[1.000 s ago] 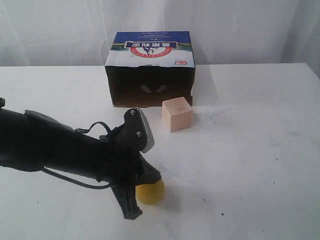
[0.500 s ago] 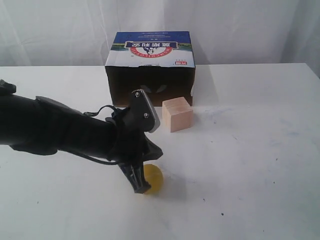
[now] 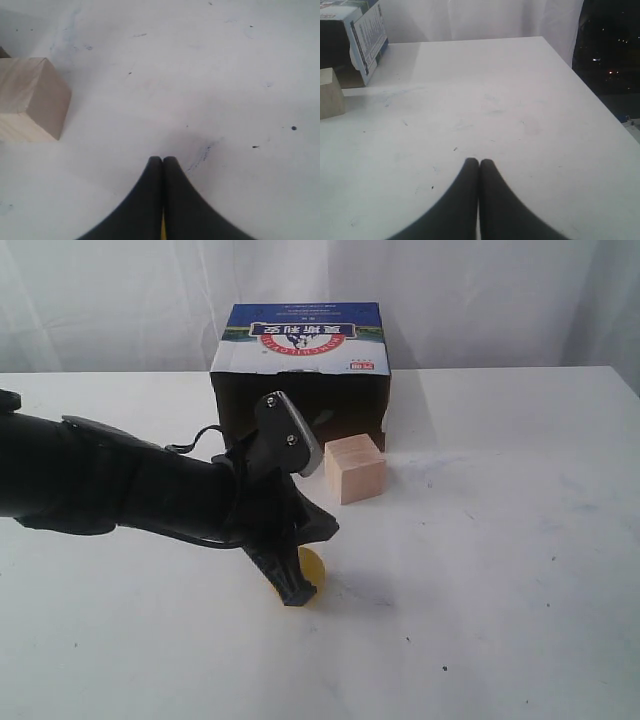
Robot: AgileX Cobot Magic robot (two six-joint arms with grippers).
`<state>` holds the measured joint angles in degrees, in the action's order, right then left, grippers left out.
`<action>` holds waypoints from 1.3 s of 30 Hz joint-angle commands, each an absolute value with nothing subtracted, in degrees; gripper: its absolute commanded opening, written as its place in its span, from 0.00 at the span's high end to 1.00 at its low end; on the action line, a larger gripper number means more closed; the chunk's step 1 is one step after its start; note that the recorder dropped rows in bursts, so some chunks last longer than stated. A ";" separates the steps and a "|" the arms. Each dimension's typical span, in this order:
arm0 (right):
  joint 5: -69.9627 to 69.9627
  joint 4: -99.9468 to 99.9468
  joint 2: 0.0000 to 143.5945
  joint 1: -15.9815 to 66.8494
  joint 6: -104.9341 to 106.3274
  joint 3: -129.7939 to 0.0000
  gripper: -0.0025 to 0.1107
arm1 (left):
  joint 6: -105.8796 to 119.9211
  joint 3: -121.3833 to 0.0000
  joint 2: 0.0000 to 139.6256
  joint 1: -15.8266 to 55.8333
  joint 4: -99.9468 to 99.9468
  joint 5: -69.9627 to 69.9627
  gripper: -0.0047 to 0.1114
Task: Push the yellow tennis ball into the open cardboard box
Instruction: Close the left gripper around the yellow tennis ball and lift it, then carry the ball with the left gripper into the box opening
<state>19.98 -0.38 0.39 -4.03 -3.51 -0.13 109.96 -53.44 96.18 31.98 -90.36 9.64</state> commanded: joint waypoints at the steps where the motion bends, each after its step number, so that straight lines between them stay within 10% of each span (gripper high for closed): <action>1: 19.62 -0.36 0.00 -3.99 -3.73 0.00 0.98 | 110.55 -53.15 98.29 32.04 -91.37 13.83 0.96; 32: 19.62 -0.36 0.00 -3.99 -3.73 0.00 0.98 | 114.40 -68.15 115.69 27.82 -99.95 -2.78 0.96; 39: 19.62 -0.36 0.00 -3.99 -3.73 0.00 0.98 | 112.84 -68.03 114.68 20.61 -99.95 15.57 0.96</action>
<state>19.98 -0.38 0.39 -4.03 -3.63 -0.13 112.11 -67.86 115.68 22.29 -98.75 6.29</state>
